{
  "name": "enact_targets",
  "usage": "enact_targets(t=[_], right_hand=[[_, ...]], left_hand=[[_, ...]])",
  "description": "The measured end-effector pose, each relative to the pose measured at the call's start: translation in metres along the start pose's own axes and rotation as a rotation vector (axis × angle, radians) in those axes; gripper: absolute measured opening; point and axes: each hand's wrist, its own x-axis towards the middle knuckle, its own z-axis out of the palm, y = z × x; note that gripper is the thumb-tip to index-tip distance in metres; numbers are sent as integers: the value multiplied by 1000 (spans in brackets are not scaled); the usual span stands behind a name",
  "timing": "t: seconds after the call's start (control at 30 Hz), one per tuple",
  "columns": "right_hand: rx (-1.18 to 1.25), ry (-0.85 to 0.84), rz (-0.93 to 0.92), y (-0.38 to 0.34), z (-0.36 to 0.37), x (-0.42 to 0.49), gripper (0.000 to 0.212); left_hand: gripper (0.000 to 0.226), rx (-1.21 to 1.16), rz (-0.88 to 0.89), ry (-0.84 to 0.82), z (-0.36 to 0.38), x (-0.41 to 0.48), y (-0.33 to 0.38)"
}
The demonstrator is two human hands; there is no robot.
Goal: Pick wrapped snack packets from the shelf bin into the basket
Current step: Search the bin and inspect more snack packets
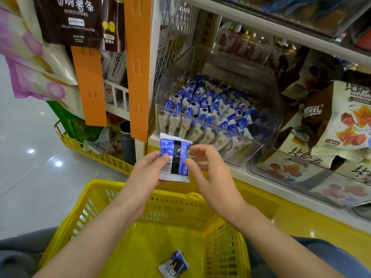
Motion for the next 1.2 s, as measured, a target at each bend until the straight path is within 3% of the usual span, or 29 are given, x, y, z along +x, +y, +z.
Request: enact_targets(t=[0.13,0.3,0.4,0.53,0.8,1.0,1.2], right_hand=[[382,-88,342,-1,-3,7,25],[526,-126,474,-3,-6,8,29],[505,-33,479,-3,-3,8,22],[562,0,495,-4,2,6,24],[581,-9,435,-4,6,4,28],[316,-42,297,2,17,-2,30],[289,-42,264,6,19,-4,23]], left_hand=[[13,48,28,-8,3,1,-5],[15,258,240,-5,2,1,-8],[30,482,416,59,2,-2,-11],[36,652,552,23,2,-5,-20],[25,825,602,34,-2,-4,-19],[28,1101,675,105,-2,-10,-17],[29,1257,707,15,-3,-16,-7]])
